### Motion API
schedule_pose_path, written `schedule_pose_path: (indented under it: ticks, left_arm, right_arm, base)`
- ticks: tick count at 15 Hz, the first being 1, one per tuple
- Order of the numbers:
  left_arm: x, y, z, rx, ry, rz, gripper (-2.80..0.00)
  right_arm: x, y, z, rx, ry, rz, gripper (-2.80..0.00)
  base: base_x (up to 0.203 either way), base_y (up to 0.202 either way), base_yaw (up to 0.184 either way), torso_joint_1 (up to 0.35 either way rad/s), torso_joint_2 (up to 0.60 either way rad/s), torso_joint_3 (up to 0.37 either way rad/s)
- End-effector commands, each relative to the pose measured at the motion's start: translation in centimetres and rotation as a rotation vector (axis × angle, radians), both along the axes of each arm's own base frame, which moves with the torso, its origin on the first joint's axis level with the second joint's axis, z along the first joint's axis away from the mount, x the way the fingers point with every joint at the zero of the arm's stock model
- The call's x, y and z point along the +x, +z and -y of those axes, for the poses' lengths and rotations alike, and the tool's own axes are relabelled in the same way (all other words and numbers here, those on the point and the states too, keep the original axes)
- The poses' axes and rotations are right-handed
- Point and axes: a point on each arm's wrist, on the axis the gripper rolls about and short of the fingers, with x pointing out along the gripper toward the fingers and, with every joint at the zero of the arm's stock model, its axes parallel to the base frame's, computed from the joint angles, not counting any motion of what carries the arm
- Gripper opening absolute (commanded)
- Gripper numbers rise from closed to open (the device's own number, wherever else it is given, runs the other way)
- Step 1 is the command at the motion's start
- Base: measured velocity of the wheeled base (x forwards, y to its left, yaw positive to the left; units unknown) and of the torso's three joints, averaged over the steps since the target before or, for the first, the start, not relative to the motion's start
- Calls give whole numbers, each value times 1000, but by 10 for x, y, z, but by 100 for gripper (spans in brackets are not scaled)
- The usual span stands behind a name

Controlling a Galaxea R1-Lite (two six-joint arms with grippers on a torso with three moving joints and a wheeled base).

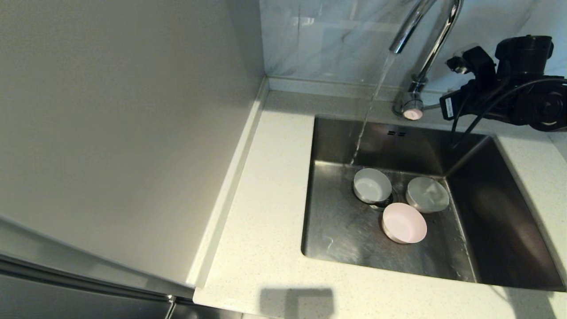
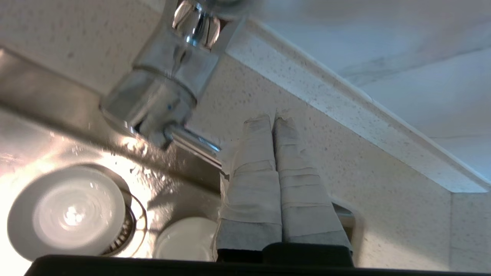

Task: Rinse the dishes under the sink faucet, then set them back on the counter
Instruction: Turn on the faucet, then wait for the water to rinse the bowl

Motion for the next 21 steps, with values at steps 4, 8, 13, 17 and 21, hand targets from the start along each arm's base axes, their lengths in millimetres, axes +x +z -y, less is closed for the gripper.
schedule_pose_path:
  ticks: [4,8,13,17,21]
  left_arm:
    - [0,0,0,0,1,3,-280]
    - [0,0,0,0,1,3,-280]
    - [0,0,0,0,1,3,-280]
    - [0,0,0,0,1,3,-280]
    - [0,0,0,0,1,3,-280]
  right_arm:
    - [-7,1,2,-10,12,-4,-280]
    - [-14,18,8,27,-17,56,-280]
    - [-55,70,30,162,-88,283,-280]
    - [-102,48,35,245,-108,169,-280]
    - [-211,-1,14,293,-16,-35,-280]
  base:
    - [0,0,0,0,0,0]
    - [0,0,0,0,0,0]
    - [0,0,0,0,0,0]
    - [0,0,0,0,0,0]
    - [0,0,0,0,0,0]
